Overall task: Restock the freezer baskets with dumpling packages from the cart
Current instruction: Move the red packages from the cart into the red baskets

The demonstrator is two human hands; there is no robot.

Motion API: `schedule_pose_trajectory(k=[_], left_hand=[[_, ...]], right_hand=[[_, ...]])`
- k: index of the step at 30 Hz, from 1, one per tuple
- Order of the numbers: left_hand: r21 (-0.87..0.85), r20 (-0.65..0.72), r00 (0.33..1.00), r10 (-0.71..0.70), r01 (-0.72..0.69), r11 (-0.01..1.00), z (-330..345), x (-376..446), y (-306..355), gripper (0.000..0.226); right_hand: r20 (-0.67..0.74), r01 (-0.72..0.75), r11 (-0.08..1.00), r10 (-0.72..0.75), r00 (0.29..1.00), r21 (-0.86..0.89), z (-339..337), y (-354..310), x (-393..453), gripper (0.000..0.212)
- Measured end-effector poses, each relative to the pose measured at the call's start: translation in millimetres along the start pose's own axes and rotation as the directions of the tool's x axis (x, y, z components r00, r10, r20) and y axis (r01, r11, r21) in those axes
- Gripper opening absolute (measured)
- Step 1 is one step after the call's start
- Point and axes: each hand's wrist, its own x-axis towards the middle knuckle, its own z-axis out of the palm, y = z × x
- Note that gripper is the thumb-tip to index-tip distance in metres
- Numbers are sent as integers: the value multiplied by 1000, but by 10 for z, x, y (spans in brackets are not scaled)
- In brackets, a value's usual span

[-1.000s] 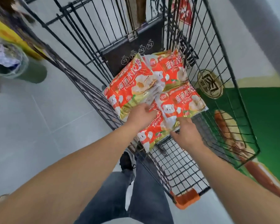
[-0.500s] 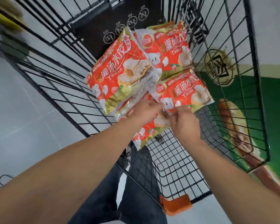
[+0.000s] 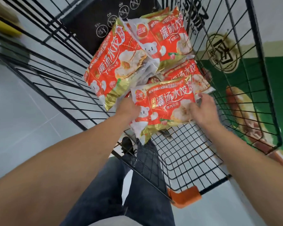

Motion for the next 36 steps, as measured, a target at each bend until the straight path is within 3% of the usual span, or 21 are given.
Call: schedule_pose_trajectory(k=[2,4,8,10,12,14,21,29,36], left_hand=[[-45,-42,998,-37,35,998,27,58,-20,20],[-116,-66,993,-95,87,989,54,104,-58,21],[-357,-52,977,-205,173,918,141,323,-289,45],[-429,-28,977,-213,180,885,100,228,-246,35],[-486,-71,984,-162,107,867,5,-86,-47,6],[-499,-112,988,-105,36,866,-10,-253,-12,23],[-437,-152,975,161,-212,874,-246,-1030,68,29],[-329,-196,839,508,-544,772,-561,-2014,86,29],[-282,-92,719,689,-682,675,-390,-2953,160,23]], right_hand=[[150,-220,962,196,969,162,19,27,105,37],[228,-364,873,302,926,323,59,63,140,34],[238,-438,676,372,897,593,55,188,-4,17],[261,-447,636,368,892,629,2,261,-155,20],[258,-436,633,358,897,639,-36,312,-328,17],[251,-424,605,353,902,674,-101,317,-550,9],[48,-280,551,397,917,786,-313,317,-1499,22],[-251,4,542,382,889,841,-600,357,-2739,23],[-373,127,487,450,811,864,-830,682,-3728,24]])
